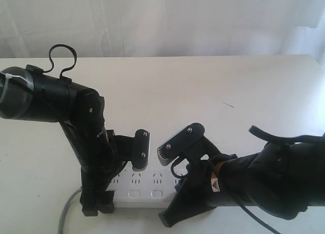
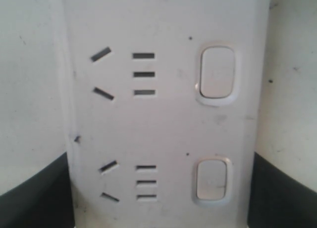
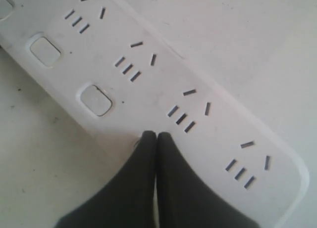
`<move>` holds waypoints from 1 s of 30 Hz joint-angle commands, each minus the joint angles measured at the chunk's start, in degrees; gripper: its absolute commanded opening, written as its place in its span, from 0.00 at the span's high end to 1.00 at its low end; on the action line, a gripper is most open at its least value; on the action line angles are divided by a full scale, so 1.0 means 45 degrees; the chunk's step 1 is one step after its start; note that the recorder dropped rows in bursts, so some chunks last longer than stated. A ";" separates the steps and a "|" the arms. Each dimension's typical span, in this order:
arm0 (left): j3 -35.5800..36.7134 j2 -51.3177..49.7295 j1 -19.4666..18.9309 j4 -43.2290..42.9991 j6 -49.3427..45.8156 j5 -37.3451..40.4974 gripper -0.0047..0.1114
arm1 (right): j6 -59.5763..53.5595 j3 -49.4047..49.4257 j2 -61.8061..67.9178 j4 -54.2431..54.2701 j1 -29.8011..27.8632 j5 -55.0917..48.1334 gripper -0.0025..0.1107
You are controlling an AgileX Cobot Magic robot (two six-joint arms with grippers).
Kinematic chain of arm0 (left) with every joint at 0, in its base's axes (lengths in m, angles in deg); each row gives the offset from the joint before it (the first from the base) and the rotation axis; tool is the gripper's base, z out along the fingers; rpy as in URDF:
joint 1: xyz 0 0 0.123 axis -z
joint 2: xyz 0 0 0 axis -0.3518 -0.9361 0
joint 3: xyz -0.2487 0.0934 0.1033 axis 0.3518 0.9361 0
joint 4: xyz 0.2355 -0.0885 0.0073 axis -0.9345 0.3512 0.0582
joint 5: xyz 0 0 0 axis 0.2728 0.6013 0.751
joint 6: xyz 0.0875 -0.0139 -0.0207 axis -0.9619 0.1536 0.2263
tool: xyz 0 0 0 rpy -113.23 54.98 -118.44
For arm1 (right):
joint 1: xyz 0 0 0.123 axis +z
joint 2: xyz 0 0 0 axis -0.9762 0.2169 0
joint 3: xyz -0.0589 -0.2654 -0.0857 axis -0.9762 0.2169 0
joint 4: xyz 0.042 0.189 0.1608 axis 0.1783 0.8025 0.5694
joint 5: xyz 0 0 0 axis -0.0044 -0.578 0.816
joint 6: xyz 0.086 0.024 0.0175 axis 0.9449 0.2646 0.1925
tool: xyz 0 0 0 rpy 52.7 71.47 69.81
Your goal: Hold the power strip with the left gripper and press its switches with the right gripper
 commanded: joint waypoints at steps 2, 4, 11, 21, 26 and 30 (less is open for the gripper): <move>0.0349 -0.0554 0.0002 -0.0486 -0.0030 0.0520 0.96 | 0.0044 0.0560 0.0103 -0.0082 -0.0065 -0.0376 0.98; 0.0349 -0.0554 0.0002 -0.0486 -0.0030 0.0520 0.96 | 0.0044 0.0859 0.0103 -0.0082 -0.0065 -0.0347 0.98; 0.0349 -0.0554 0.0002 -0.0486 -0.0030 0.0520 0.96 | 0.0044 0.1700 0.0103 -0.0082 -0.0065 0.0422 0.98; 0.0349 -0.0554 0.0002 -0.0486 -0.0030 0.0520 0.96 | 0.0091 0.1712 0.0276 -0.0082 -0.0065 0.0422 0.98; 0.0349 -0.0554 0.0002 -0.0486 -0.0030 0.0492 0.96 | 0.0140 0.1627 0.1340 -0.0082 -0.0065 0.0514 0.98; 0.0349 -0.0554 0.0002 -0.0486 -0.0030 0.0492 0.96 | 0.0170 0.1650 0.2375 -0.0082 -0.0065 0.0422 0.98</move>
